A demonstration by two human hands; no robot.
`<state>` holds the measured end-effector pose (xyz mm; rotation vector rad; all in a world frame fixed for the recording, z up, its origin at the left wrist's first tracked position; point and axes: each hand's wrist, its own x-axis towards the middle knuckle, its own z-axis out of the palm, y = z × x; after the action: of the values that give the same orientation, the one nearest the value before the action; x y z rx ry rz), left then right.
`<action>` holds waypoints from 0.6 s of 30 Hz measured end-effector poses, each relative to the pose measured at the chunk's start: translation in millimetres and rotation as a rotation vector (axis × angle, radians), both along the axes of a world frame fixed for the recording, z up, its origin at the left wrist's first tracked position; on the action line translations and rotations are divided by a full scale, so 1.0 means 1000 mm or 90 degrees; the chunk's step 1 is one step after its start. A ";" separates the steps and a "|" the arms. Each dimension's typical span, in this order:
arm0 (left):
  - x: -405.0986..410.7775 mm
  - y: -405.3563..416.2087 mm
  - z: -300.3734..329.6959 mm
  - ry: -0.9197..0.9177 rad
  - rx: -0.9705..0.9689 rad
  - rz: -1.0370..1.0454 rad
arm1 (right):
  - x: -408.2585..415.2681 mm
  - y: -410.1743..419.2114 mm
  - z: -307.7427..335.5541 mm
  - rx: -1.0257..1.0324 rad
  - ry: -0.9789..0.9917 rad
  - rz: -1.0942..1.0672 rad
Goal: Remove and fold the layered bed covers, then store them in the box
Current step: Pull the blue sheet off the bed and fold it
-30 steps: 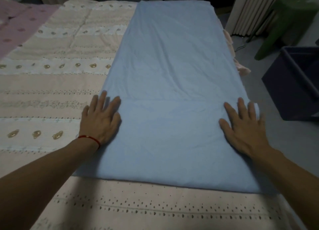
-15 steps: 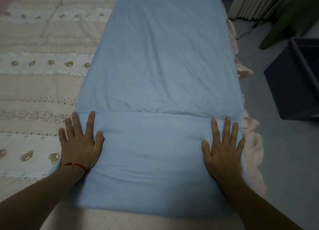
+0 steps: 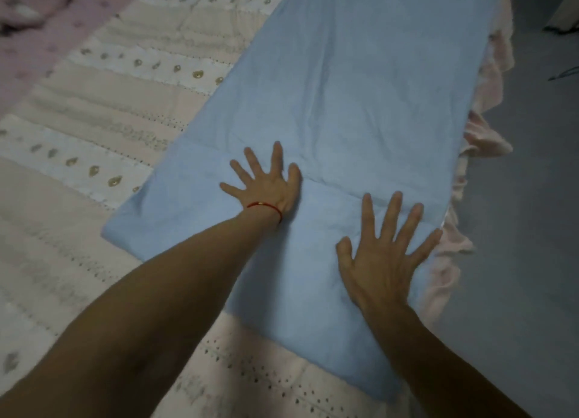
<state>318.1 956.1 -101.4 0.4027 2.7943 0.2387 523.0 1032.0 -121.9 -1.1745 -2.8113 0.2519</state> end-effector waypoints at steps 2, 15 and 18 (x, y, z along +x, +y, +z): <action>0.014 0.020 -0.023 0.027 -0.001 0.005 | -0.026 0.026 0.015 0.048 0.016 0.154; 0.006 0.024 -0.055 0.140 -0.008 0.023 | -0.103 0.091 -0.026 0.074 -0.028 0.408; 0.003 0.026 -0.049 0.105 -0.023 0.017 | -0.106 0.092 -0.031 0.056 -0.047 0.402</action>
<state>320.6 981.8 -150.6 0.3936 2.9627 0.1682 416.6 1124.3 -153.2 -0.2520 -3.1342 0.1180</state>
